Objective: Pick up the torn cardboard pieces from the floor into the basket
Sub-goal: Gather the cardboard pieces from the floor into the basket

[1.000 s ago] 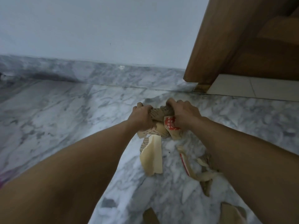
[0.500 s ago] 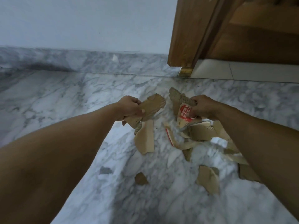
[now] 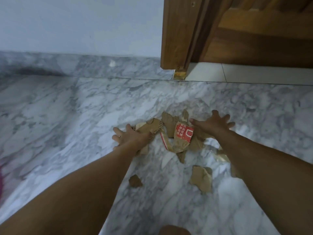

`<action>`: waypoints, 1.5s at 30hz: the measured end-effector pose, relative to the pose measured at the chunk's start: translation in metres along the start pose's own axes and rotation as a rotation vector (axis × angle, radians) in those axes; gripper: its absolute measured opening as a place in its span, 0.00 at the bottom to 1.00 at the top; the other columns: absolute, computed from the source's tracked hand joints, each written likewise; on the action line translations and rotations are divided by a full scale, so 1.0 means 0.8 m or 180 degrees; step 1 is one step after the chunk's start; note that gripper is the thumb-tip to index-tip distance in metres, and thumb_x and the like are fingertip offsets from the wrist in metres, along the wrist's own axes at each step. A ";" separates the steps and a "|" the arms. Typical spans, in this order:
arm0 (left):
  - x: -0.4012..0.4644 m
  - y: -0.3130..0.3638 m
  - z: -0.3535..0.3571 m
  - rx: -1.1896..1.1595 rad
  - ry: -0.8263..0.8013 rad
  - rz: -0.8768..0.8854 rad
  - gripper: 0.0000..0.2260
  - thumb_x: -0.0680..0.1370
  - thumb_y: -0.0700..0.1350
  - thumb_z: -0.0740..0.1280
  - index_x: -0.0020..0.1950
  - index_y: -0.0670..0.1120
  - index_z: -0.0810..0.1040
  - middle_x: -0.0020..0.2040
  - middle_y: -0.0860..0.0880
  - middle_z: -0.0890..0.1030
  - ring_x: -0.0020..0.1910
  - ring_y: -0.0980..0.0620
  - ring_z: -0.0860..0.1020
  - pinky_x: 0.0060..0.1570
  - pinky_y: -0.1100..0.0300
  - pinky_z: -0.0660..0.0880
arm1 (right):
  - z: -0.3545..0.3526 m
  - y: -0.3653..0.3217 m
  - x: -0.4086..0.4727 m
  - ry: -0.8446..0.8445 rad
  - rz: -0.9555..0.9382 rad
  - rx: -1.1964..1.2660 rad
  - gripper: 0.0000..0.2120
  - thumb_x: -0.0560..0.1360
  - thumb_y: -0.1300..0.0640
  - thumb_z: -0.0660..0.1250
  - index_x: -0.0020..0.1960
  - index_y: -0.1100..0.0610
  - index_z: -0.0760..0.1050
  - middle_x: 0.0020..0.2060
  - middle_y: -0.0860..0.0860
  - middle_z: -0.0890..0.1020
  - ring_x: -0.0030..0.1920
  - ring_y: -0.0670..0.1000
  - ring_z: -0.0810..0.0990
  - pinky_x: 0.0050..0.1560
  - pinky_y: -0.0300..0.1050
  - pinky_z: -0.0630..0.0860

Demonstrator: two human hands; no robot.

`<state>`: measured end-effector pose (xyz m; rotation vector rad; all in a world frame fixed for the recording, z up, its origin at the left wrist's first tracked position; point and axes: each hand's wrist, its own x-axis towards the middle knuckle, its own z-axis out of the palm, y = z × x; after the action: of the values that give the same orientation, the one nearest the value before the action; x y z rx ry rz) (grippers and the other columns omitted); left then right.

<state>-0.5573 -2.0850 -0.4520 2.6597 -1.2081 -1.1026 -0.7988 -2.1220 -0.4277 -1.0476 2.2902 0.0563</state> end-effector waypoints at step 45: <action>-0.172 -0.161 -0.403 -0.1229 0.1246 0.0518 0.18 0.64 0.44 0.81 0.48 0.43 0.79 0.48 0.43 0.81 0.52 0.44 0.80 0.53 0.51 0.79 | -0.064 -0.264 -0.364 -0.1229 -0.2556 0.0404 0.33 0.51 0.54 0.86 0.53 0.59 0.80 0.48 0.55 0.84 0.45 0.54 0.82 0.40 0.45 0.76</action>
<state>-0.3391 -1.9855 -0.1657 2.2917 -0.9961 -0.6646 -0.5321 -2.0851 -0.1832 -1.6410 1.3966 -0.1935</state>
